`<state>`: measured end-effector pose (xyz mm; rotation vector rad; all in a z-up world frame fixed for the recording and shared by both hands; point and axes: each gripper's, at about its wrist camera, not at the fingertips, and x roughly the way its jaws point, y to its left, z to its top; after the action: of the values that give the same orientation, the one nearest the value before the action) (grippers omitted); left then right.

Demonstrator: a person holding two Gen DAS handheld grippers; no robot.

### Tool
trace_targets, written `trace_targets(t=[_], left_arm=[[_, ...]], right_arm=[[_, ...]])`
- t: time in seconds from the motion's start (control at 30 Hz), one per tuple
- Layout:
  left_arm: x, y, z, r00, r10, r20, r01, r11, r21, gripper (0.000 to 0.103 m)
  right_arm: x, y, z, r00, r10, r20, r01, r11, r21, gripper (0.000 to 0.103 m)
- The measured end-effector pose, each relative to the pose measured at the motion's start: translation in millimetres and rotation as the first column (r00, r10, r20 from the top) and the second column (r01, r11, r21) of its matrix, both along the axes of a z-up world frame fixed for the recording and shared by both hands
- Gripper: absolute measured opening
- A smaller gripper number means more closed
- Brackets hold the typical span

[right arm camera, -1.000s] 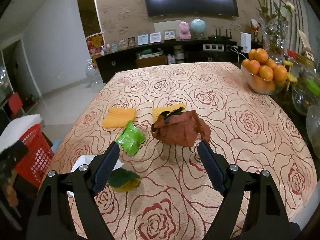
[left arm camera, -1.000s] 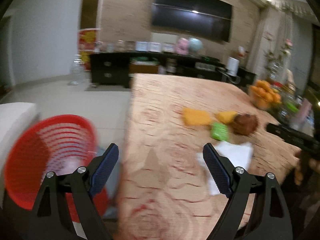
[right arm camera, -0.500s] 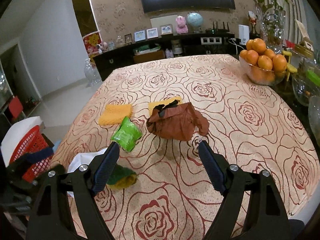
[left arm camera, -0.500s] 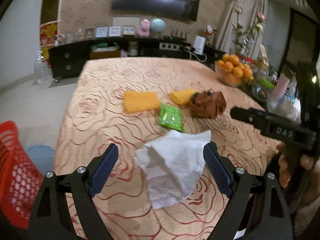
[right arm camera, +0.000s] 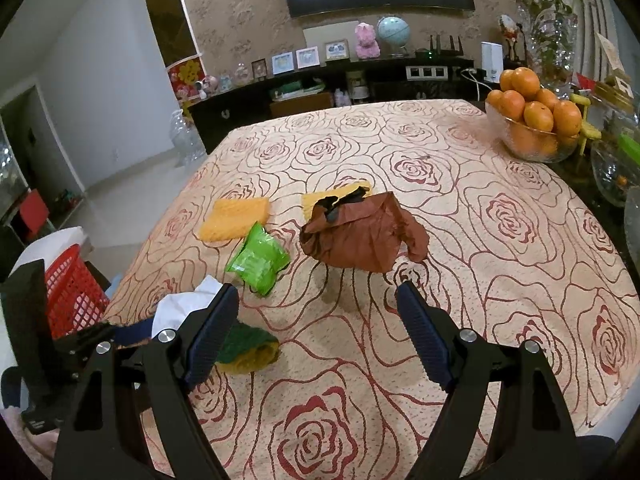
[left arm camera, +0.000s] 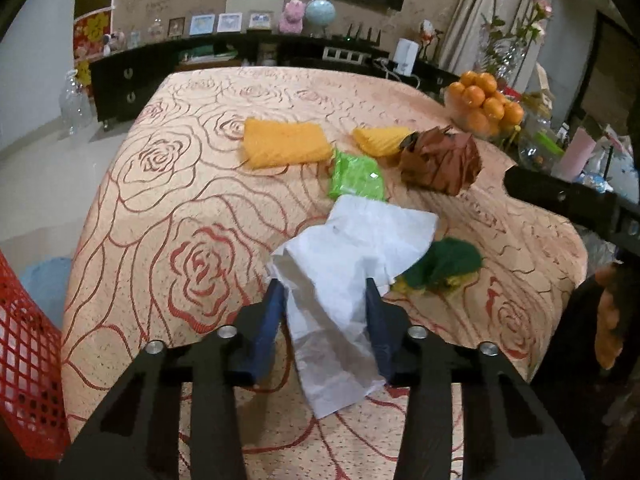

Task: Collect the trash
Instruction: 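Grasp the white tissue with the left tool while the right tool grasps the green sponge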

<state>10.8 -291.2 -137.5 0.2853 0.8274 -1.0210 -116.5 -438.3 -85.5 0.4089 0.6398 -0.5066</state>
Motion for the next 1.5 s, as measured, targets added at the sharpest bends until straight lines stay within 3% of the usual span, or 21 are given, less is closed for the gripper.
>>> trace_targets(t=[0.27,0.8,1.13,1.5], left_arm=[[5,8,5,1.000,0.022,-0.011,-0.022,1.000,-0.012,0.014],[15,61,50,0.985,0.156,0.072,-0.147,0.982,-0.114,0.012],[26,79,55,0.971,0.220,0.089,-0.208,0.970,-0.124,0.012],[26,83,55,0.967,0.234,0.099,-0.221,0.967,-0.123,0.012]], right_arm=[[4,2,-4,1.000,0.014,-0.009,-0.014,1.000,0.005,0.079],[44,41,-21,0.983,0.176,-0.052,-0.179,0.983,-0.044,0.079],[64,49,-43,0.975,0.176,-0.137,-0.186,0.980,-0.065,0.078],[66,49,-47,0.966,0.203,-0.159,-0.215,0.975,-0.060,0.050]])
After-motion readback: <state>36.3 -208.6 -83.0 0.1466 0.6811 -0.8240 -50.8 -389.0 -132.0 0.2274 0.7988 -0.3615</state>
